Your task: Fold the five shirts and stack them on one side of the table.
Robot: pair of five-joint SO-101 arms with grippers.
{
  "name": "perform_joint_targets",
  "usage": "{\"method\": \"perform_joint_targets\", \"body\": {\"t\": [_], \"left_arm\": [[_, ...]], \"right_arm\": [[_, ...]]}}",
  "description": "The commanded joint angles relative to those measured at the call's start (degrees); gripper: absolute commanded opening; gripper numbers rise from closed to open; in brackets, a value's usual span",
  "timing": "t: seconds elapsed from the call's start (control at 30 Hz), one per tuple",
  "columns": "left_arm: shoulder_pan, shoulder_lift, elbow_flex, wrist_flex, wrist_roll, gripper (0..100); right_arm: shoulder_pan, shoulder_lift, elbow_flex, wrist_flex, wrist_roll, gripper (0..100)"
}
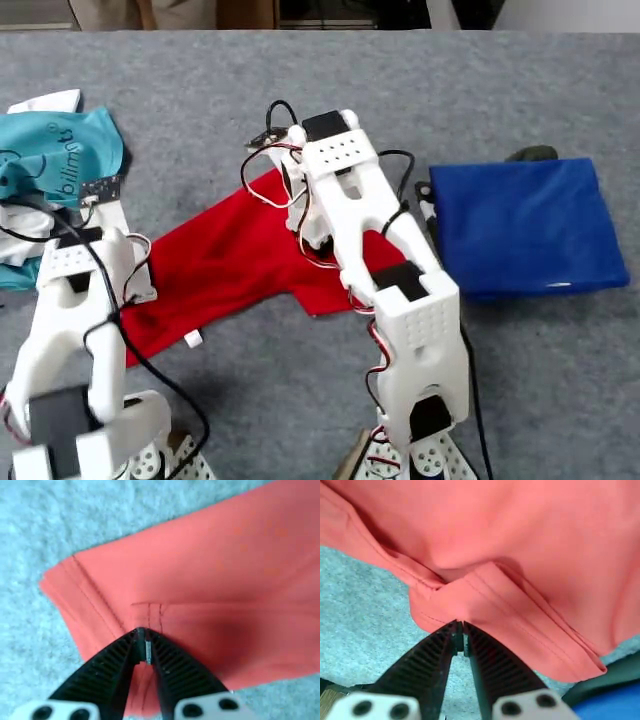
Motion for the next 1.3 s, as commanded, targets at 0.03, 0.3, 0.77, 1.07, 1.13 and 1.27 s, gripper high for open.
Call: {"method": "perform_joint_targets", "body": {"t": [0.03,0.3,0.77,1.07,1.13,1.27], "left_arm": [[0.79,-13.76,2.90,4.40,-0.44,2],[1.76,-31.34,17.58,7.91,-8.09,2],[0.44,-41.98,9.93,19.43,-16.44,2],[0.44,-36.53,4.75,18.46,-8.35,3],[0.35,-31.96,3.96,18.46,-6.95,7],[-2.90,-23.34,0.44,18.64,-6.68,15]], "right_arm": [[0.48,-0.40,-2.95,0.62,-0.09,0.5],[0.48,-0.40,-2.95,0.62,-0.09,0.5],[5.49,-0.22,-6.29,-1.85,-0.53,0.5],[7.25,-0.22,-17.45,-1.32,-4.84,13.4],[7.34,-0.22,-17.10,1.76,-3.78,18.9],[8.75,-3.47,-8.31,1.76,1.23,13.1]]}}
